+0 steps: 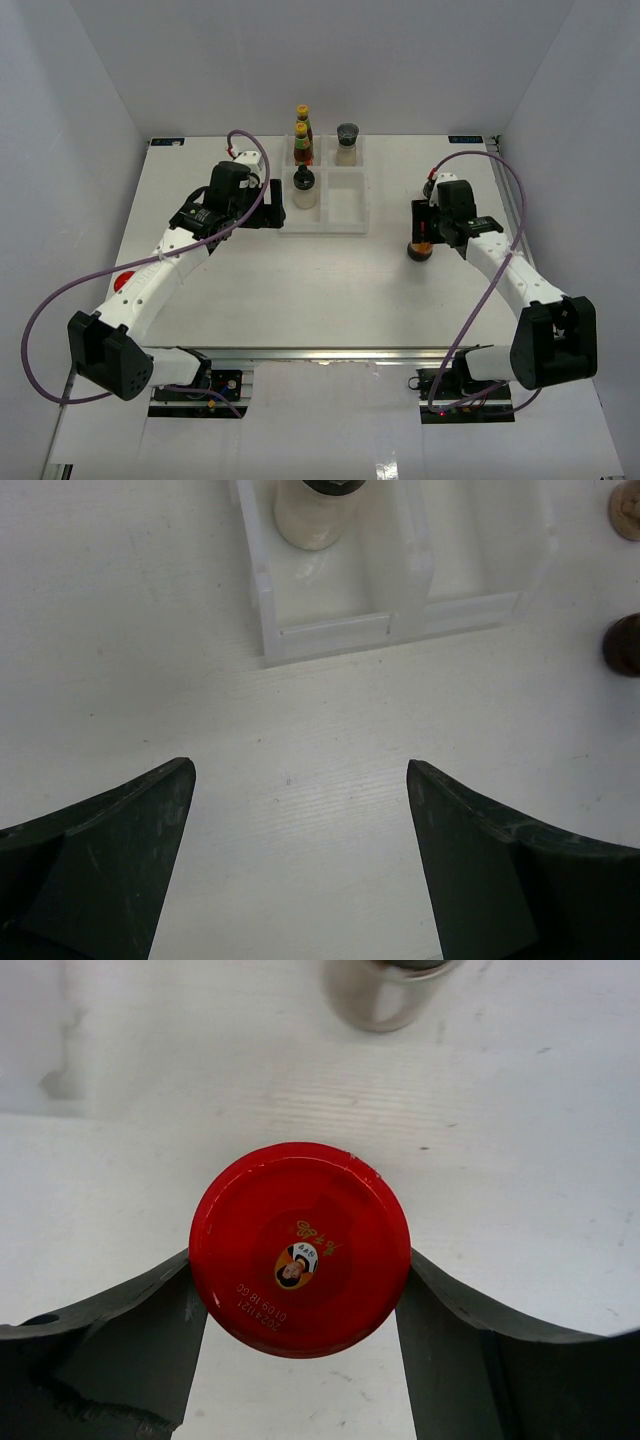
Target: Organize the condiment bottles
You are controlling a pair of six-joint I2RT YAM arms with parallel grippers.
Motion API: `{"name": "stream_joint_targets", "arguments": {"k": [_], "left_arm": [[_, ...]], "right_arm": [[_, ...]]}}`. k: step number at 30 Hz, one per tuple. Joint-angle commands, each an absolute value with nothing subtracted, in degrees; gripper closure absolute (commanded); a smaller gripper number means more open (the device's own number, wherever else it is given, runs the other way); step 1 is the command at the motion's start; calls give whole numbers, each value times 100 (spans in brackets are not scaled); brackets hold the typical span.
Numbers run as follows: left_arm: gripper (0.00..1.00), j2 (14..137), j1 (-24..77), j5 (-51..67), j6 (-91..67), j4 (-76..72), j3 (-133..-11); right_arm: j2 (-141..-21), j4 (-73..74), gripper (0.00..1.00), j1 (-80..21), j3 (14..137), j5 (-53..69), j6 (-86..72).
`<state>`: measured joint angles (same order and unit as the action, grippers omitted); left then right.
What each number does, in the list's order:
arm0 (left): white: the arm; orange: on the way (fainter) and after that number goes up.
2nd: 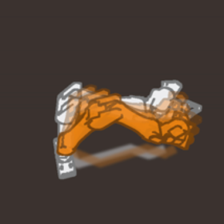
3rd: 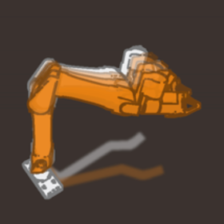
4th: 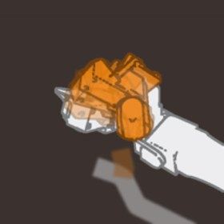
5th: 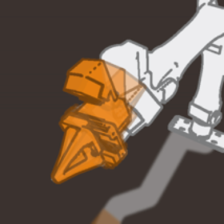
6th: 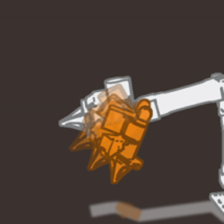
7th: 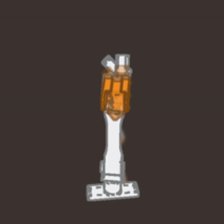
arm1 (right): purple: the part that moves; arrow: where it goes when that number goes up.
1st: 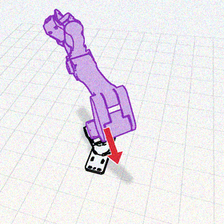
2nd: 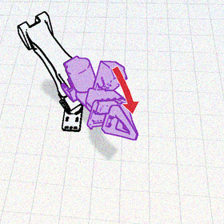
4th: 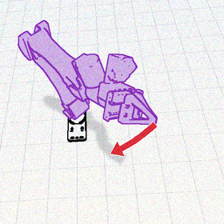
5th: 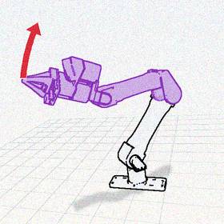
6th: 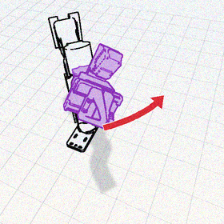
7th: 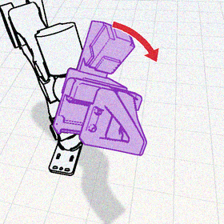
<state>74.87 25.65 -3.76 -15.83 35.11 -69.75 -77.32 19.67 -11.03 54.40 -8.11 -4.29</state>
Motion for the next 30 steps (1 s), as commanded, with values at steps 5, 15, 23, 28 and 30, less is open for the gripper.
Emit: {"name": "stream_joint_targets", "arguments": {"k": [5, 15, 23, 28, 30], "left_arm": [[2, 7105, 2549, -352, -1799, 3384, -6715], [2, 7218, 2549, -457, -1811, 3454, -6892], [2, 7528, 2240, -374, -1919, 3506, -7313], [2, 7637, 1929, -159, -1917, 3452, -7390], [2, 7622, 1818, -166, -1931, 3416, -7353]], "right_arm": [[-7113, 1584, 92, -2230, 5536, -1104, -557], [-7484, 2064, 92, -2972, 6913, -1338, -378], [-8646, 2133, 92, -3182, 8640, -1047, -166], [-9896, 2287, 92, -3190, 10208, -984, -18], [-10332, 2331, 92, -3190, 10701, -969, 166]]}}
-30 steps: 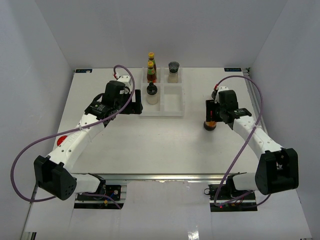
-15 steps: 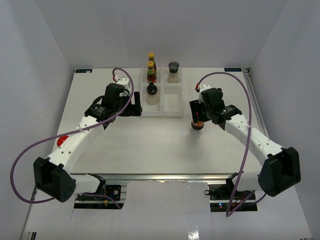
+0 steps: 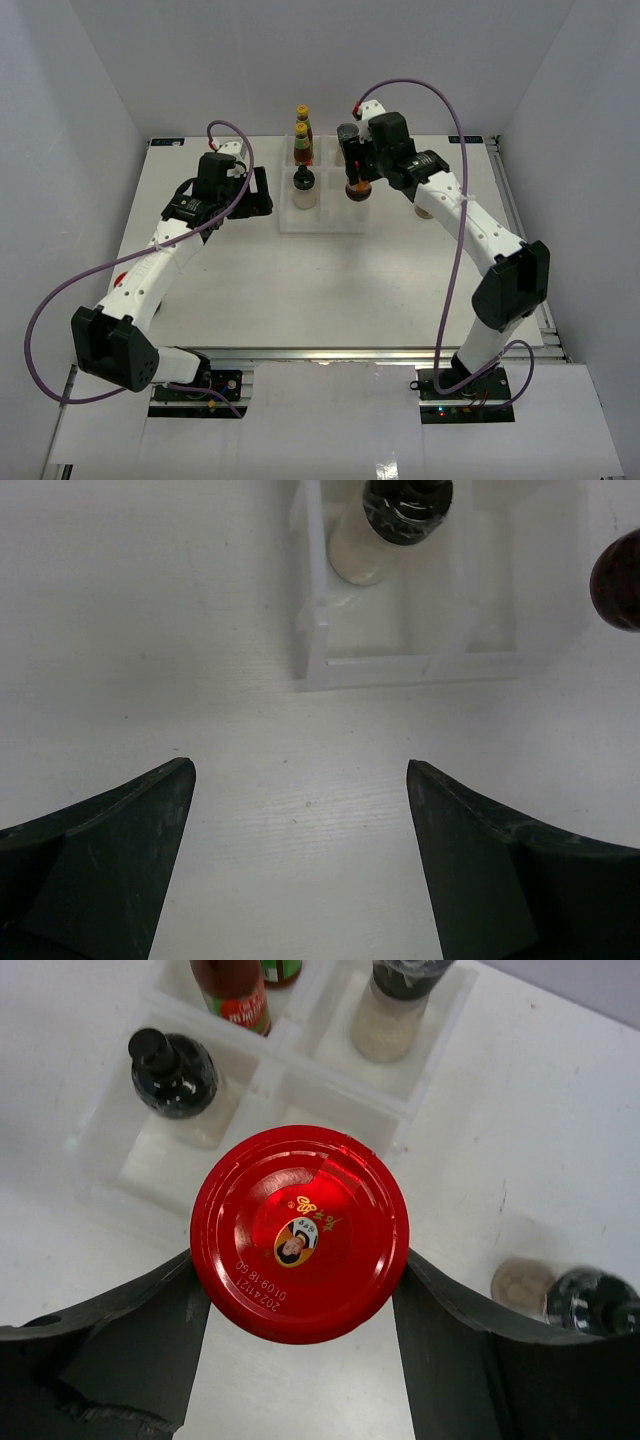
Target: Organize the condiment bottles
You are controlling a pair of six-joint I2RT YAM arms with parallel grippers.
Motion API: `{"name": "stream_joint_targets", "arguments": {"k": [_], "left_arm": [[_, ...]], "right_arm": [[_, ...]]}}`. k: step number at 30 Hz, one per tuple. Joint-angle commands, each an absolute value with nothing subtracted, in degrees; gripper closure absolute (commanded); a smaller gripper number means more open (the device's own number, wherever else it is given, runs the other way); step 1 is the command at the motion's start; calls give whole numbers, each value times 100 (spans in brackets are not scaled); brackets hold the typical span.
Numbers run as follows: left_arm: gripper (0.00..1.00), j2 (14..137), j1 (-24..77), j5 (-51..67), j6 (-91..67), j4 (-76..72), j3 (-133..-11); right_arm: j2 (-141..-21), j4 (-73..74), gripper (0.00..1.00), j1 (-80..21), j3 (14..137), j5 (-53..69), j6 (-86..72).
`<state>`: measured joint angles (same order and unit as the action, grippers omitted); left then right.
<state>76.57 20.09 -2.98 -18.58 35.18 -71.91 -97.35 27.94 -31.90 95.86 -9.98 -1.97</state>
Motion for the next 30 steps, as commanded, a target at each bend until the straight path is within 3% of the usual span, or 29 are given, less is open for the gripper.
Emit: {"name": "stream_joint_targets", "arguments": {"k": [1, 8, 24, 29, 30], "left_arm": [[2, 7620, 1780, -173, -1945, 3410, -7348], [2, 7530, 1563, -387, -2147, 3339, -7331], [2, 7540, 1330, -547, -2333, 3184, -6845], [2, 7542, 1310, -650, -2415, 3177, -6803], [2, 7549, 1310, -738, -2480, 3213, -6803]], "right_arm": [[-10506, 2360, 92, -3190, 10890, -972, 215], [-11400, 2340, 92, -3182, 11684, -1046, 343], [-11360, 445, 92, -3140, 10075, -997, 206], [-11204, -205, 85, -3093, 9512, -916, 109], [-11182, -314, 74, -3086, 9438, -930, 58]]}}
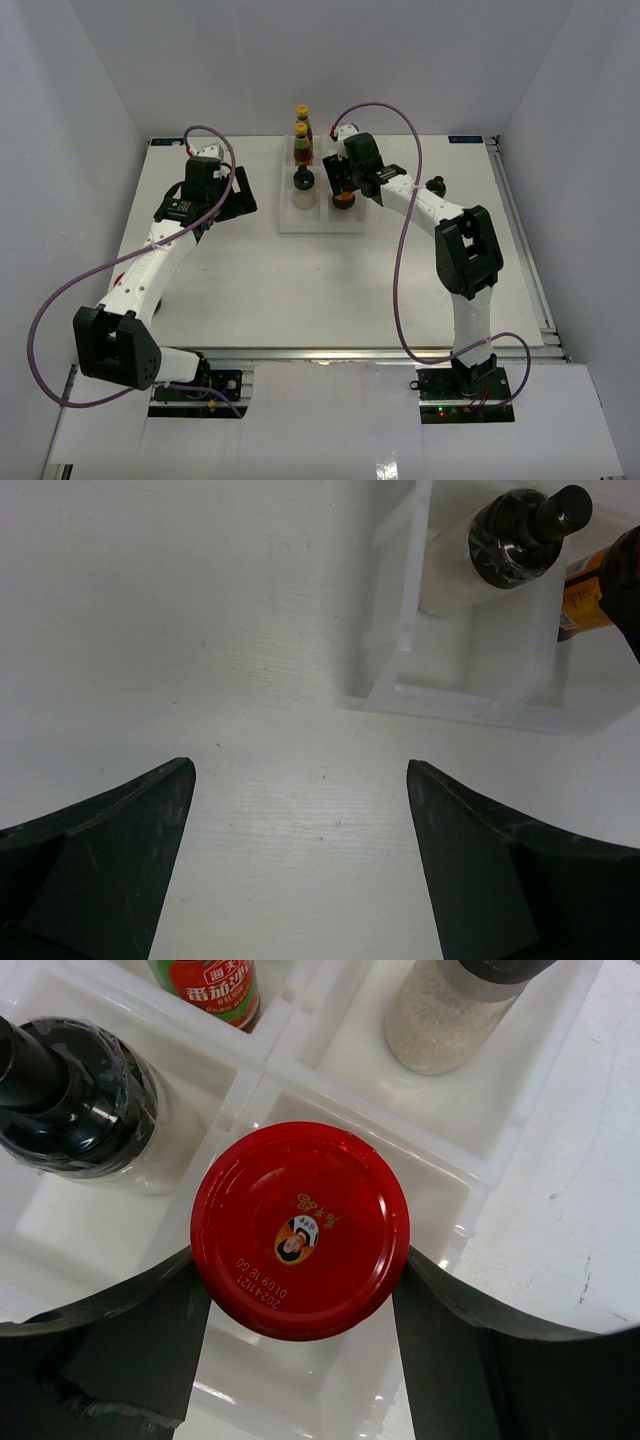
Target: Organize the condiment bottles
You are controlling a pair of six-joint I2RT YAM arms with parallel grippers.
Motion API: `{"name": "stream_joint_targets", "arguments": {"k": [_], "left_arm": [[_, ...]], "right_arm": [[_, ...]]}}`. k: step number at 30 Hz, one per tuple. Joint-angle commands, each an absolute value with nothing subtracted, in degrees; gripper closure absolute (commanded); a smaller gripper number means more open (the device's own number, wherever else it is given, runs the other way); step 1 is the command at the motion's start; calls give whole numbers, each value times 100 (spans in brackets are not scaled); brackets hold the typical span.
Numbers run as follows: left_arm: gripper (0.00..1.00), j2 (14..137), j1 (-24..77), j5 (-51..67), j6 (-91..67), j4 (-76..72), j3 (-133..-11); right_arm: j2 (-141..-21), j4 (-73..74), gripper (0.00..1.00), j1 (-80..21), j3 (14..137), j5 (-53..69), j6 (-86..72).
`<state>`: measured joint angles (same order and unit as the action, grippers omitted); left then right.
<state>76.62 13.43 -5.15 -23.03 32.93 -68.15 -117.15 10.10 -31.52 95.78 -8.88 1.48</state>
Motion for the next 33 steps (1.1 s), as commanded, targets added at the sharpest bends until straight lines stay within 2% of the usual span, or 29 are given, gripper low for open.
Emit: {"name": "stream_joint_targets", "arguments": {"k": [1, 3, 4, 5, 10, 14, 22, 33], "left_arm": [[2, 7556, 1310, -858, -2516, 3228, -6803], [2, 7577, 1301, -1139, -2714, 3298, -6822], [2, 7596, 1301, -1241, -2725, 3341, -6851], [2, 7627, 1301, -1398, -2850, 3485, -6914], [2, 7678, 1292, -1940, -3192, 3932, -7155], [2, 7432, 1283, -2206, -3270, 4093, -7205], [2, 7185, 1027, -3084, -3831, 5025, -7389], [2, 6632, -720, -2478, -3840, 5320, -6611]], "right_arm": [[-11174, -331, 70, -3085, 9396, -926, 47], [-11179, -333, 49, -3076, 9351, -932, 44], [-11171, -324, 48, -3075, 9341, -932, 44], [-11171, -312, 39, -3063, 9323, -938, 44], [-10975, -359, 14, -3015, 9068, -940, 44], [-10791, -211, 4, -2999, 9070, -940, 44], [-10207, 295, 7, -2996, 9038, -976, 114], [-8869, 539, 7, -2994, 7979, -789, -163]]}}
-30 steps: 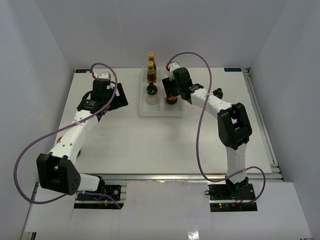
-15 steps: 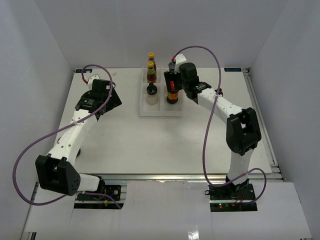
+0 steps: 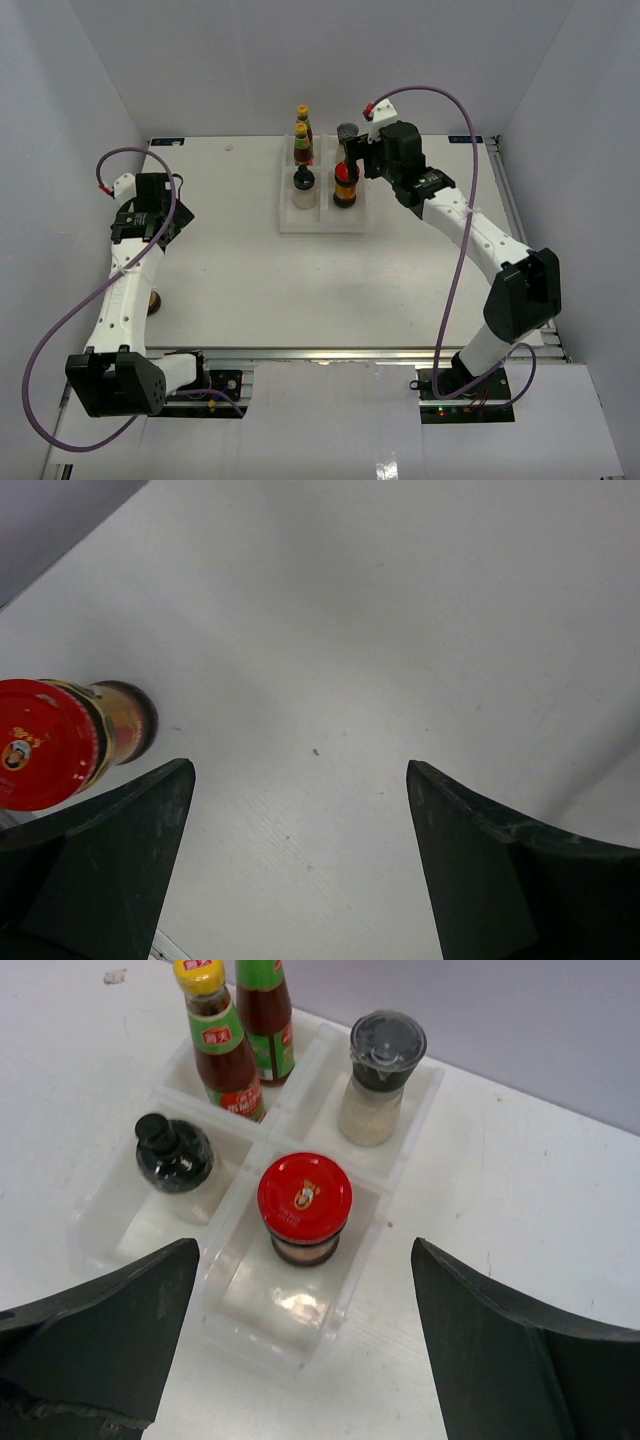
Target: Organize the condiment bottles
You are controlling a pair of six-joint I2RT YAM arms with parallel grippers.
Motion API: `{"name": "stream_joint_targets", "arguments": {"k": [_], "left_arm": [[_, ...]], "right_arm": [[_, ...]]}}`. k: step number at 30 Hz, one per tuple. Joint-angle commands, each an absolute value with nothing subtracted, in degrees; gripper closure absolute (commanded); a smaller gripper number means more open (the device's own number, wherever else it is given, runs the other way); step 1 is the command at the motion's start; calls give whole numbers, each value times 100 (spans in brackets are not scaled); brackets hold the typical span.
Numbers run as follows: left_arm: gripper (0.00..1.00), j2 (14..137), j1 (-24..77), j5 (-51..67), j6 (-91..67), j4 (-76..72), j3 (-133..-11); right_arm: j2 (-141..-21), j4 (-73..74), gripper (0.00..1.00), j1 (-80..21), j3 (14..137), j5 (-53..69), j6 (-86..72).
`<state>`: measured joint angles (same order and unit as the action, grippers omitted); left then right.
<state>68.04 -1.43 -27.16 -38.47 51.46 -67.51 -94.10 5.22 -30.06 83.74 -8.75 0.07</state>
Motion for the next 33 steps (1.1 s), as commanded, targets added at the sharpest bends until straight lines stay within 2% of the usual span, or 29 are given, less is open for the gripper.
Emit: {"name": "stream_joint_targets", "arguments": {"k": [1, 5, 16, 24, 33], "left_arm": [[2, 6657, -965, -2360, -3789, 5325, -6565], [2, 6628, -1361, -2162, -3892, 5597, -6443], [2, 6252, -1533, -2669, -4253, 6089, -6188], [2, 6049, -1656, -3172, -4265, 6175, -6442], [2, 6002, -2595, -2728, -3675, 5743, -6185]], "right_arm": [[-8787, 544, 7, -2989, 7891, -769, -189], [-8526, 729, 7, -2988, 7691, -633, -211], [-7955, 825, 7, -2998, 7369, -561, -221], [-7760, 729, 7, -3006, 7199, -598, -176], [-7743, 721, 7, -3006, 7163, -596, -140]]}}
